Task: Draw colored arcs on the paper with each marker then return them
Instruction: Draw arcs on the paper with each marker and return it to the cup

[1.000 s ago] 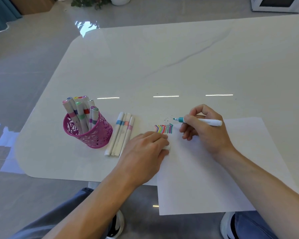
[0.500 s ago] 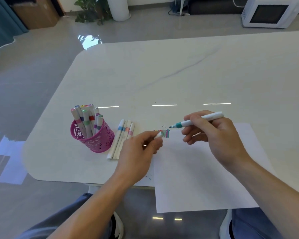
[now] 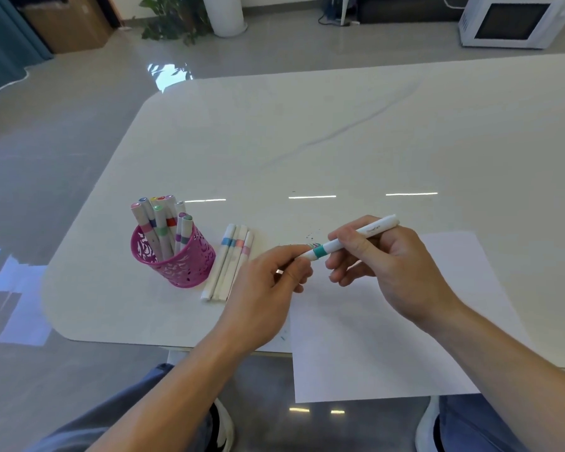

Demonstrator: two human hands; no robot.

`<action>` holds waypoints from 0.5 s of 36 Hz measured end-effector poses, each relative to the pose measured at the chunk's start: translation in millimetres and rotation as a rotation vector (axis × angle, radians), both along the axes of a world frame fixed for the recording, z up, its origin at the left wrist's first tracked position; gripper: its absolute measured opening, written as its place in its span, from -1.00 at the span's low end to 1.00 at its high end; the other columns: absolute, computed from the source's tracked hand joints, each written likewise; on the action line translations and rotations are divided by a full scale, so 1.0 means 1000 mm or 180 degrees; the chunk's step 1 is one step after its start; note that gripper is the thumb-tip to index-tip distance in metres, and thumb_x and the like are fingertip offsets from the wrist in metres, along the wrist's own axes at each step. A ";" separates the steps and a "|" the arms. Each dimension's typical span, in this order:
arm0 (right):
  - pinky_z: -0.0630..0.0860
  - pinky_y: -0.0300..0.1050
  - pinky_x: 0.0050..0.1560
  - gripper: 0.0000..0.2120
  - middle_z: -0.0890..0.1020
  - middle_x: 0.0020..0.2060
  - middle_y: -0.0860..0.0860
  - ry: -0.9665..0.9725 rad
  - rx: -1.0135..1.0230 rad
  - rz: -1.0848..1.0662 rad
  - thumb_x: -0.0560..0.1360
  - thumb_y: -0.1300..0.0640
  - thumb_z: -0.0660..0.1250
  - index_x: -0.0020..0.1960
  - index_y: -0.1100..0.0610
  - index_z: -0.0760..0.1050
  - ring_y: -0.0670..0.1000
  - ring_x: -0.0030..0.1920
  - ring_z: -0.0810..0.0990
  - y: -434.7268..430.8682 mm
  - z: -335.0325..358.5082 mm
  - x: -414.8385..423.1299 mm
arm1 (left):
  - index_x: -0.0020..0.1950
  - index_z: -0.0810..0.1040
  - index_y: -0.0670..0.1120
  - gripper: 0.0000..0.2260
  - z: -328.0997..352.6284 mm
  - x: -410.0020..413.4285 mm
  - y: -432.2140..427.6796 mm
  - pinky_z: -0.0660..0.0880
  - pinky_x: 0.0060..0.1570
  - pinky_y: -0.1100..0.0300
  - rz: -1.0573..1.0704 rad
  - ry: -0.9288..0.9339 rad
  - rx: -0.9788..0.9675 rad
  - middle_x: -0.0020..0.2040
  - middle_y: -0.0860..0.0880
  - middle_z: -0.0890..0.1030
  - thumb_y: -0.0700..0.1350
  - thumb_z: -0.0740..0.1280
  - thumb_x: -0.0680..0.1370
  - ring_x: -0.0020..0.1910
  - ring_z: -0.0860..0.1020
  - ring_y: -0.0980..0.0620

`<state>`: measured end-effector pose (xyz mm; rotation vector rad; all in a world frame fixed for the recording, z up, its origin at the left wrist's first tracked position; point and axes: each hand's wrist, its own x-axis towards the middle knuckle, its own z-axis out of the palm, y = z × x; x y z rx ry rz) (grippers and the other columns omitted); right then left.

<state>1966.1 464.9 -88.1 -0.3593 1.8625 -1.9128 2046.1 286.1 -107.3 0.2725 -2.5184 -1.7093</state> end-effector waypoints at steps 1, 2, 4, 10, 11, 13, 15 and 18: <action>0.66 -0.12 -0.26 -0.78 0.73 -0.26 0.18 -0.0016 -0.0011 -0.0003 0.66 0.12 0.33 0.00 0.26 0.65 0.17 -0.28 0.73 0.000 -0.001 0.000 | 0.17 0.60 0.12 -0.81 0.000 0.000 0.000 0.52 -0.16 0.38 -0.0027 -0.0001 0.0027 -0.15 0.12 0.66 -0.11 0.27 0.66 -0.15 0.63 0.13; 0.66 -0.12 -0.25 -0.78 0.73 -0.26 0.18 -0.0032 -0.0021 -0.0011 0.66 0.13 0.33 0.00 0.26 0.65 0.18 -0.28 0.73 -0.001 -0.001 0.001 | 0.18 0.60 0.08 -0.81 0.000 0.000 -0.001 0.53 -0.16 0.37 -0.0055 0.0002 0.0032 -0.15 0.11 0.66 -0.13 0.26 0.66 -0.16 0.63 0.12; 0.67 -0.11 -0.24 -0.78 0.73 -0.26 0.19 -0.0060 -0.0043 -0.0021 0.67 0.14 0.32 0.01 0.27 0.65 0.18 -0.27 0.73 -0.002 -0.002 0.002 | 0.18 0.61 0.04 -0.82 -0.001 0.001 -0.001 0.53 -0.18 0.35 -0.0086 0.0013 0.0005 -0.17 0.08 0.66 -0.14 0.25 0.67 -0.20 0.62 0.12; 0.66 -0.10 -0.19 -0.74 0.73 -0.23 0.19 -0.0267 -0.0287 -0.0023 0.64 0.09 0.31 0.04 0.29 0.63 0.18 -0.23 0.73 -0.005 -0.006 0.006 | 0.19 0.64 -0.01 -0.80 -0.001 0.001 -0.001 0.52 -0.24 0.32 0.0021 0.0141 -0.0180 -0.22 0.08 0.62 -0.13 0.25 0.67 -0.26 0.57 0.15; 0.66 -0.10 -0.18 -0.70 0.73 -0.22 0.20 -0.0295 -0.0327 -0.0036 0.61 0.04 0.32 0.05 0.29 0.63 0.19 -0.22 0.73 -0.005 -0.006 0.007 | 0.19 0.64 -0.01 -0.80 -0.001 0.002 -0.001 0.52 -0.24 0.33 0.0051 0.0165 -0.0226 -0.22 0.09 0.62 -0.13 0.25 0.67 -0.26 0.57 0.15; 0.66 -0.09 -0.15 -0.66 0.73 -0.20 0.23 -0.0319 -0.0384 -0.0053 0.57 0.00 0.33 0.07 0.29 0.62 0.21 -0.20 0.74 -0.007 -0.007 0.010 | 0.19 0.63 0.01 -0.80 0.000 0.003 0.000 0.51 -0.24 0.34 0.0080 0.0187 -0.0288 -0.23 0.11 0.62 -0.13 0.26 0.66 -0.25 0.58 0.15; 0.67 -0.07 -0.14 -0.65 0.74 -0.18 0.24 -0.0332 -0.0429 -0.0048 0.58 0.00 0.32 0.08 0.29 0.62 0.22 -0.19 0.74 -0.007 -0.009 0.012 | 0.20 0.63 0.02 -0.80 0.001 0.003 0.000 0.51 -0.24 0.35 0.0087 0.0184 -0.0347 -0.24 0.13 0.61 -0.14 0.26 0.66 -0.25 0.58 0.15; 0.68 -0.08 -0.13 -0.65 0.74 -0.16 0.26 -0.0419 -0.0484 -0.0043 0.59 0.00 0.30 0.11 0.30 0.61 0.22 -0.17 0.75 -0.010 -0.011 0.013 | 0.20 0.63 0.00 -0.80 0.003 0.002 -0.001 0.51 -0.23 0.35 0.0109 0.0159 -0.0421 -0.24 0.13 0.61 -0.15 0.26 0.66 -0.24 0.58 0.15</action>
